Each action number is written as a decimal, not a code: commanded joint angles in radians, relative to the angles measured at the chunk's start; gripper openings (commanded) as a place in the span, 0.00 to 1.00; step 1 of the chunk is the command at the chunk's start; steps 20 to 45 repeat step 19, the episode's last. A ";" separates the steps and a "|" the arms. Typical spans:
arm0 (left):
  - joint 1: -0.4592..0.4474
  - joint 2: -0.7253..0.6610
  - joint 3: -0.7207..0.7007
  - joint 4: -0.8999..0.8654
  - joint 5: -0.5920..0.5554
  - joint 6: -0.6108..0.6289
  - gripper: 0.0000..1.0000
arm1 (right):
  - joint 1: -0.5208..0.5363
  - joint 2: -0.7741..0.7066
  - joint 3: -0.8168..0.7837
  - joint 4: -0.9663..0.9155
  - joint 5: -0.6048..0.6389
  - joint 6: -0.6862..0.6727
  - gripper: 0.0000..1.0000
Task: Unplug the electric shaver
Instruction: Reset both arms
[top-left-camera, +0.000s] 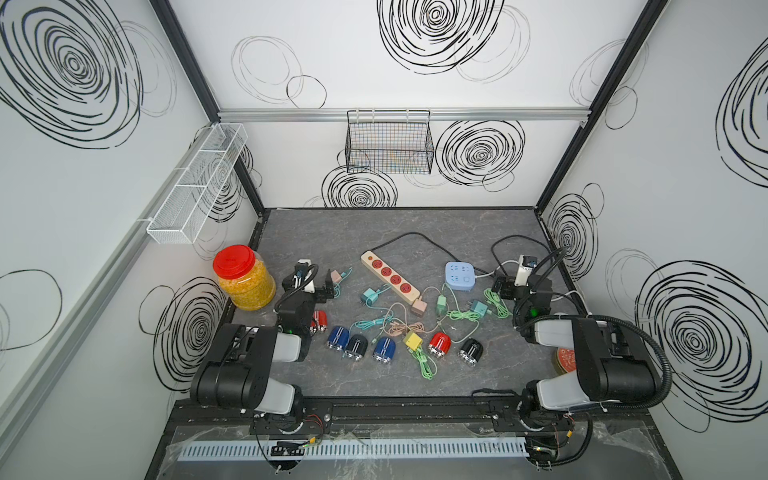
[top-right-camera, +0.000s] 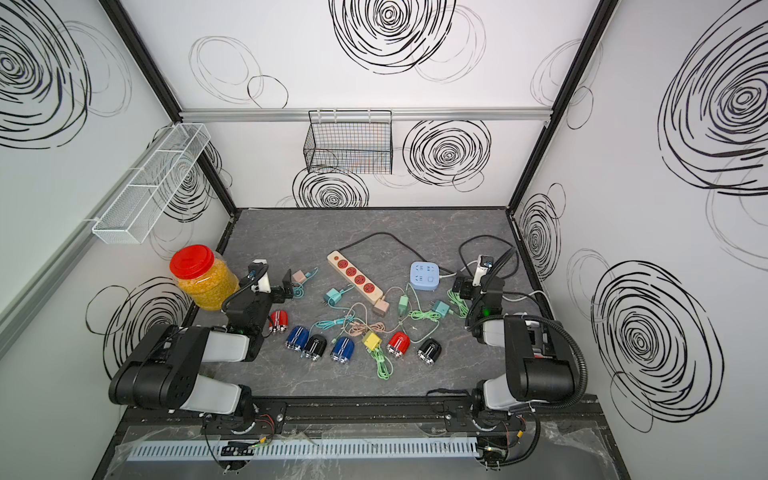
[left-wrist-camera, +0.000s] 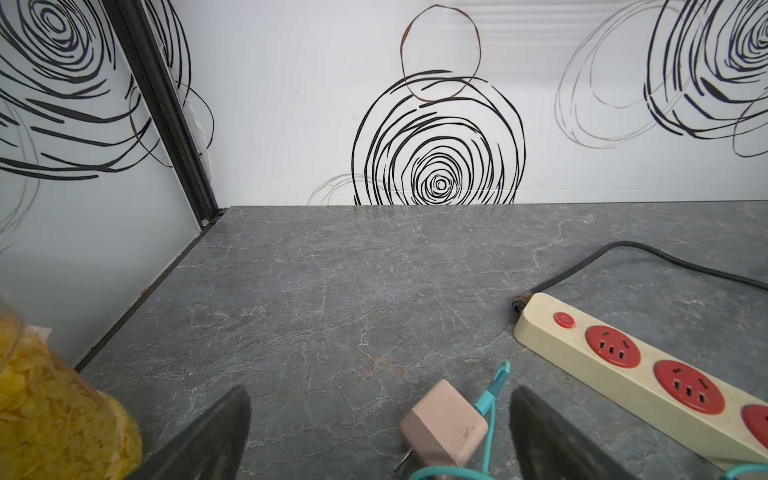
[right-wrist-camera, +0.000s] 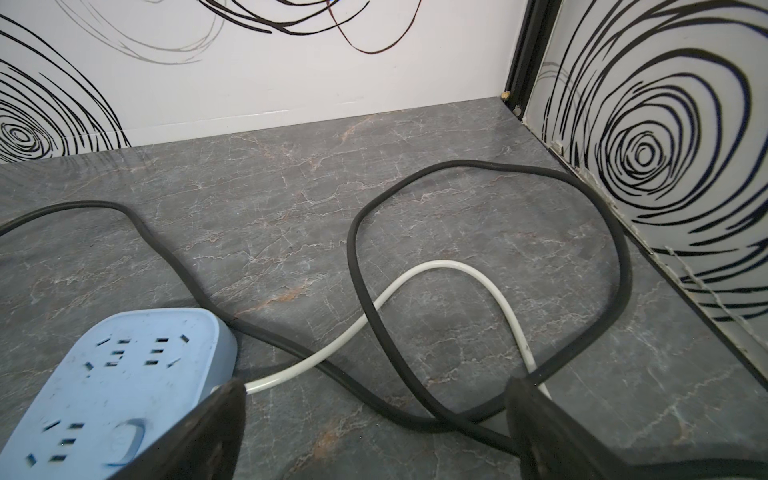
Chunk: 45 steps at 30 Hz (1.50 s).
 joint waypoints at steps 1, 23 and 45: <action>0.002 -0.001 -0.004 0.058 -0.014 0.016 0.99 | -0.001 -0.001 0.012 0.022 -0.005 0.002 1.00; 0.002 -0.001 -0.005 0.057 -0.013 0.016 0.99 | 0.002 -0.002 0.013 0.021 -0.002 0.001 1.00; 0.002 -0.001 -0.005 0.057 -0.013 0.016 0.99 | 0.002 -0.002 0.013 0.021 -0.002 0.001 1.00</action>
